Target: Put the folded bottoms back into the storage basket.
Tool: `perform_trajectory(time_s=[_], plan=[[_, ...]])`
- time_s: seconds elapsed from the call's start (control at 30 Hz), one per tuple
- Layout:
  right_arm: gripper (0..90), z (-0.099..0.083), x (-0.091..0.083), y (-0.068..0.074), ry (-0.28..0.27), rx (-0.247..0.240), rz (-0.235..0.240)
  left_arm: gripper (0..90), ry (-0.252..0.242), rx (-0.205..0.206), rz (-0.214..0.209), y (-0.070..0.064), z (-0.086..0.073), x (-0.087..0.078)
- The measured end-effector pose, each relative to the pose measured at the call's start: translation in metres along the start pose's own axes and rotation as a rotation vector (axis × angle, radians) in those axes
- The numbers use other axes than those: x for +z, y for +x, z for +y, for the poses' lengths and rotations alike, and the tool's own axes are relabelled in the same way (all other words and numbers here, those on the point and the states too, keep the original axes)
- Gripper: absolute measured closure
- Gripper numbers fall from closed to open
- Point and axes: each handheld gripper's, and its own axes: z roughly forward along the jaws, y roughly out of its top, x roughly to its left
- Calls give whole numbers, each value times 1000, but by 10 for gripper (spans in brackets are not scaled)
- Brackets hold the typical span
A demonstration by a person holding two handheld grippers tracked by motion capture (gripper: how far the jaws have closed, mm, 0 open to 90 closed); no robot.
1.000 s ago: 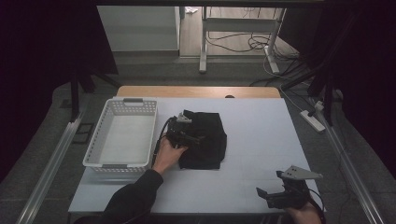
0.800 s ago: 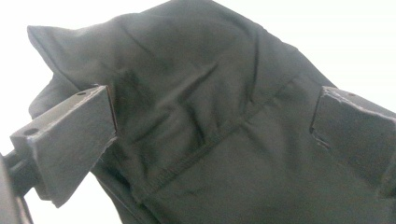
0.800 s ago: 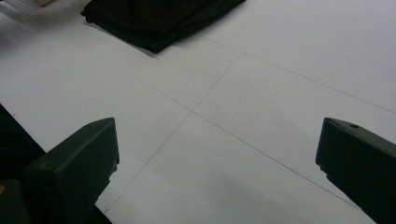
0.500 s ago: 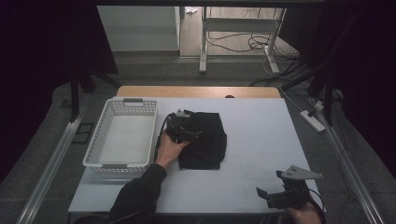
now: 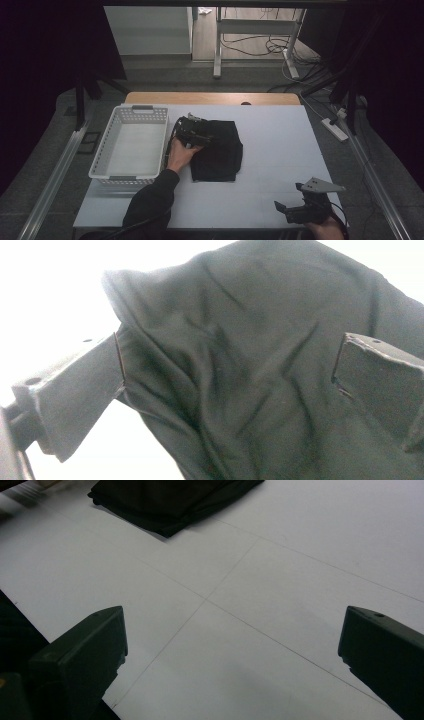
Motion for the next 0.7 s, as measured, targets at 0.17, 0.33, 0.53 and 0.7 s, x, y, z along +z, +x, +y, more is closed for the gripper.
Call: perform_trajectory(time_s=[0.17,0.33,0.53,0.7], plan=[[0,0,0,0,-1,-1,1,28,25,-24,34,6,-1,6],[0,0,0,0,-1,-2,2,90,38,-48,57,12,-3,10],[0,0,0,0,-1,-2,1,162,69,-42,81,13,-3,16],[0,0,0,1,0,-9,0,234,58,-53,44,14,-4,17]])
